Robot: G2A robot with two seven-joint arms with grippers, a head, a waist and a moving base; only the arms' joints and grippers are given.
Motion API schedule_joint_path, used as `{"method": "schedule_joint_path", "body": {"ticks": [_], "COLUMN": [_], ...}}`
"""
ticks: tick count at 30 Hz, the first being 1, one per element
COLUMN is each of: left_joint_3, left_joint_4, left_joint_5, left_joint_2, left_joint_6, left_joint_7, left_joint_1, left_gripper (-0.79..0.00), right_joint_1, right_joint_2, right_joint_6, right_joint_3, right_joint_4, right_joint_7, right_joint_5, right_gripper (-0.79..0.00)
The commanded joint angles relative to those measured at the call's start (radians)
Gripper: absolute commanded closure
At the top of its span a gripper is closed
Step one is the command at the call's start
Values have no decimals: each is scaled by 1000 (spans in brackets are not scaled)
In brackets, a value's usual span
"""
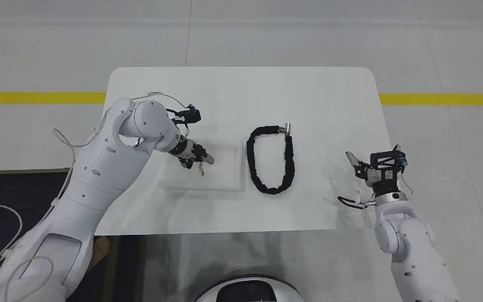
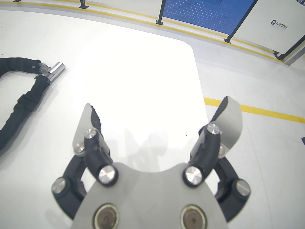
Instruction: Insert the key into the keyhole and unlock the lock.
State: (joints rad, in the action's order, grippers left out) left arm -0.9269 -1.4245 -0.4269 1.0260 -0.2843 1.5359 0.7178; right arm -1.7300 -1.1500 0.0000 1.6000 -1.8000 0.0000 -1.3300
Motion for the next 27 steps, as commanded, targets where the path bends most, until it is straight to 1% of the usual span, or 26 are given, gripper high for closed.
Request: {"method": "schedule_joint_path", "body": {"ticks": [1,3,6,8,15,16,17,18,19,24,27], "left_joint_3": [20,35,50,61,106,110,115,119,124,160,168], "left_joint_4": [8,15,23,26,51,58,62,67,72,81,56], "left_joint_5": [25,35,53,72,93,96,97,100,103,115,114], "left_joint_2": [-6,-11,-17,-20,-26,-26,-26,-25,-25,-28,-39], "left_joint_6": [0,0,0,0,0,0,0,0,0,0,0], "left_joint_7": [0,0,0,0,0,0,0,0,0,0,0], "left_joint_1": [-11,-21,-32,-38,-64,-68,-72,-75,-78,-104,-121], "left_gripper": [-376,-369,-317,-299,-135,-132,-89,-25,0,0,0], "right_joint_1": [0,0,0,0,0,0,0,0,0,0,0], "right_joint_2": [0,0,0,0,0,0,0,0,0,0,0], "right_joint_6": [0,0,0,0,0,0,0,0,0,0,0], "right_joint_3": [0,0,0,0,0,0,0,0,0,0,0], "right_joint_4": [0,0,0,0,0,0,0,0,0,0,0], "right_joint_7": [0,0,0,0,0,0,0,0,0,0,0], "right_joint_5": [0,0,0,0,0,0,0,0,0,0,0], "right_gripper": [-785,-785,-785,-785,-785,-785,-785,-785,-785,-785,-785]}}
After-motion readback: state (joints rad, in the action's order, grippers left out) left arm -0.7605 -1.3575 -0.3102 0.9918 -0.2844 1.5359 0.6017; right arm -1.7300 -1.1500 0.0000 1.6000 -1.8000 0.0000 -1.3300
